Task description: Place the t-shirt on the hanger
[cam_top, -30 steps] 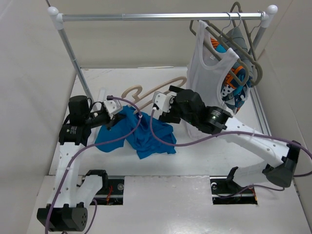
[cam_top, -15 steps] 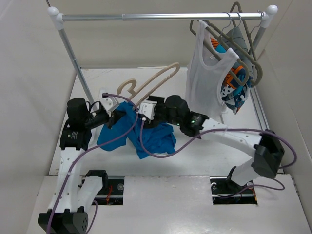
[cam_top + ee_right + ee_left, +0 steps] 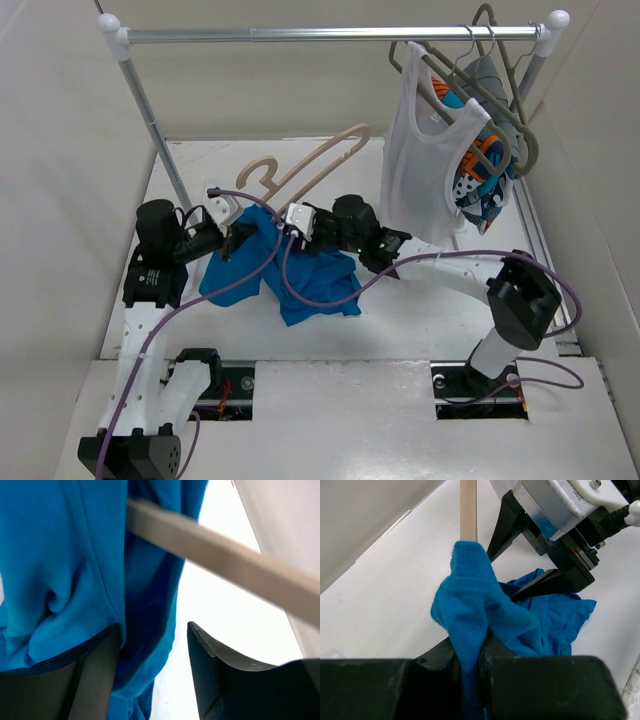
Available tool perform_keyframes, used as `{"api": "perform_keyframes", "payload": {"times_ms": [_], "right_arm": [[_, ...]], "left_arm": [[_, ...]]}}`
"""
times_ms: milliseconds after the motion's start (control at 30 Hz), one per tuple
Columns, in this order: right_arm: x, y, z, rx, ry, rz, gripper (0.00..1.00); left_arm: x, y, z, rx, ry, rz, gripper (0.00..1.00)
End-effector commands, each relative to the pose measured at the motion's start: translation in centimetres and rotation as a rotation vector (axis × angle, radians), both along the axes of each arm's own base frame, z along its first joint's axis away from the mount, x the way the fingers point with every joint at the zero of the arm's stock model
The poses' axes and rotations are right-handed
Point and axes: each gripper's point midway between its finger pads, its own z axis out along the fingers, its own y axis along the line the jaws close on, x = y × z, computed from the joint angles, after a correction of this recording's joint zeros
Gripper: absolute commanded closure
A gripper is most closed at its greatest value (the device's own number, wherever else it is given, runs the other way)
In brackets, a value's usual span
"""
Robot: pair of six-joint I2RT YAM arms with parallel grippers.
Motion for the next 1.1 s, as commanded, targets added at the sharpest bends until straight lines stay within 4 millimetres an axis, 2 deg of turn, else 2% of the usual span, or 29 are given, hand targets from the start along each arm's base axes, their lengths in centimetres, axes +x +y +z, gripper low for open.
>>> {"api": "perform_keyframes", "payload": {"times_ms": [0, 33, 167, 200, 267, 500, 600, 900, 967, 1067], "right_arm": [[-0.2, -0.4, 1.3, 0.084, -0.004, 0.01, 0.4], [-0.4, -0.7, 1.5, 0.082, -0.019, 0.014, 0.38], [-1.5, -1.8, 2.7, 0.082, -0.076, 0.044, 0.2], [-1.6, -2.2, 3.6, 0.099, -0.094, 0.034, 0.19], [-1.3, -2.9, 3.1, 0.089, -0.09, 0.013, 0.19], [-0.6, -2.7, 6.6, 0.175, -0.137, 0.016, 0.2], [0.3, -2.3, 5.8, 0.164, -0.117, 0.005, 0.21], [0.5, 0.6, 0.3, 0.114, -0.027, 0.101, 0.27], [0.4, 0.8, -0.2, 0.108, -0.017, 0.114, 0.27], [0.2, 0.2, -1.8, 0.083, 0.005, 0.102, 0.33]], "left_arm": [[0.0, -0.2, 2.0, -0.005, -0.097, -0.018, 1.0], [0.0, -0.2, 2.0, -0.005, -0.097, -0.018, 1.0], [0.0, -0.2, 1.6, -0.005, -0.088, -0.018, 1.0], [0.0, -0.2, 1.6, -0.005, -0.088, -0.018, 1.0], [0.1, -0.2, 1.8, -0.005, -0.097, -0.018, 1.0], [0.1, -0.2, 1.6, 0.008, -0.105, -0.022, 1.0], [-0.1, -0.1, 1.3, 0.014, -0.102, -0.024, 1.0], [0.1, -0.2, 1.5, -0.004, -0.108, -0.018, 1.0], [0.3, -0.1, 1.7, -0.007, -0.111, -0.005, 1.0], [0.4, -0.1, 1.9, -0.012, -0.113, -0.003, 1.0]]}}
